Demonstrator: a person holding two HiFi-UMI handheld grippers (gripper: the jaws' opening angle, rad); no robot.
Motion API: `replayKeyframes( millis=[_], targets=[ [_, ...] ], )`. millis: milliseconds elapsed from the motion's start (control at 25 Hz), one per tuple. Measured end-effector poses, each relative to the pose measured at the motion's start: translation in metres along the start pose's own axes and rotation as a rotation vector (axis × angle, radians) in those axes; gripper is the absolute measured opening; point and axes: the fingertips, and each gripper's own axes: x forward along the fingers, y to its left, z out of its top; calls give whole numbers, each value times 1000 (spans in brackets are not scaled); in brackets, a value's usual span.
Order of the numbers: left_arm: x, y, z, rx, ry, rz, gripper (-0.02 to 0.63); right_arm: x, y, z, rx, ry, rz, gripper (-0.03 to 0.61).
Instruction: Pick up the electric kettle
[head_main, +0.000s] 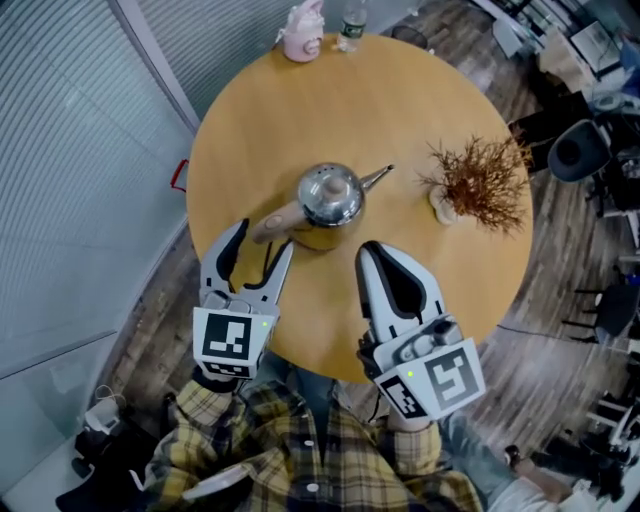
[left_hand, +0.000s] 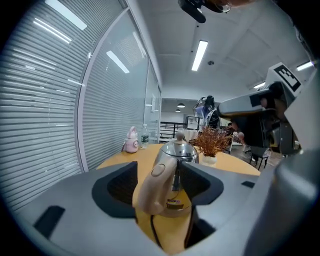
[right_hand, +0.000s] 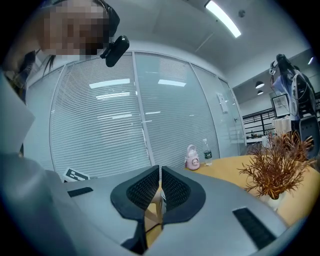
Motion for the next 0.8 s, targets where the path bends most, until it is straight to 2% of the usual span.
replayKeyframes(
  millis=[360,800],
  targets=[
    [18,10,-39,-3,40,35,259,0,-7,-28,51,25,-13,38],
    [36,25,-52,-2,23,126,256,-4,-12,-55,91,59,-20,38]
  ],
)
